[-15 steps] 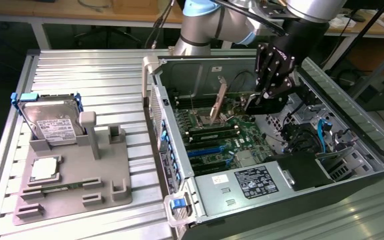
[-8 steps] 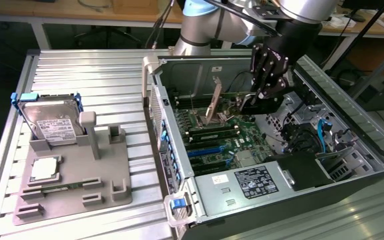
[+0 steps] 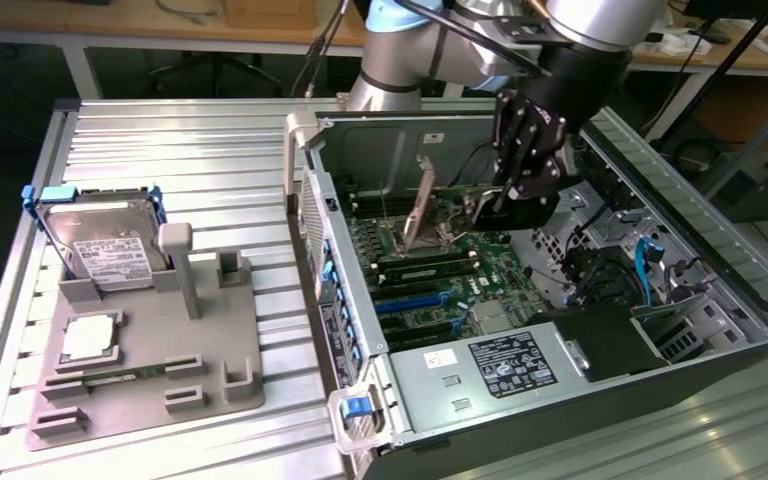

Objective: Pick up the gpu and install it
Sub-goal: 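Insert the gpu into the slot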

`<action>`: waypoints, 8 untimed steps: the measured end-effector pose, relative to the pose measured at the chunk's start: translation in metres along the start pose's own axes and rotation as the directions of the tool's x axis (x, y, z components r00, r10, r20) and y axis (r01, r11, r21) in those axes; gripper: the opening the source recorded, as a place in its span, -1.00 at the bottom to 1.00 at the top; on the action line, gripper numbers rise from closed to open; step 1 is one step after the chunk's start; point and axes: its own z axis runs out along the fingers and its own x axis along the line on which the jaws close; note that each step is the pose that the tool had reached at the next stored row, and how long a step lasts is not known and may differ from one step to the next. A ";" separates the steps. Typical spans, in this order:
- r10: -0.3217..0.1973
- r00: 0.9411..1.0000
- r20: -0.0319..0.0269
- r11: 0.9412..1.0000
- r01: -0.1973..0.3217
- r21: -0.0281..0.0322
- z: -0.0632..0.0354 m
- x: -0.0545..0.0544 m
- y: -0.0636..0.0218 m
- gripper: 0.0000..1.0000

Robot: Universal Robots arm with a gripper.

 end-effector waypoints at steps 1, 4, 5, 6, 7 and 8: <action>0.000 1.000 0.000 1.000 0.000 0.000 0.0006 0.000 0.0006 -0.47; 0.000 1.000 0.000 1.000 0.000 0.000 0.0012 0.000 0.0015 -0.47; 0.000 1.000 0.000 1.000 0.000 0.000 0.0013 0.000 0.0015 -0.47; 0.000 1.000 0.000 1.000 0.000 0.000 0.0015 0.000 0.0015 -0.47; 0.000 1.000 0.000 1.000 0.000 0.000 0.0015 0.000 0.0015 -0.47; 0.000 1.000 0.000 1.000 0.000 0.000 0.0016 0.000 0.0015 -0.47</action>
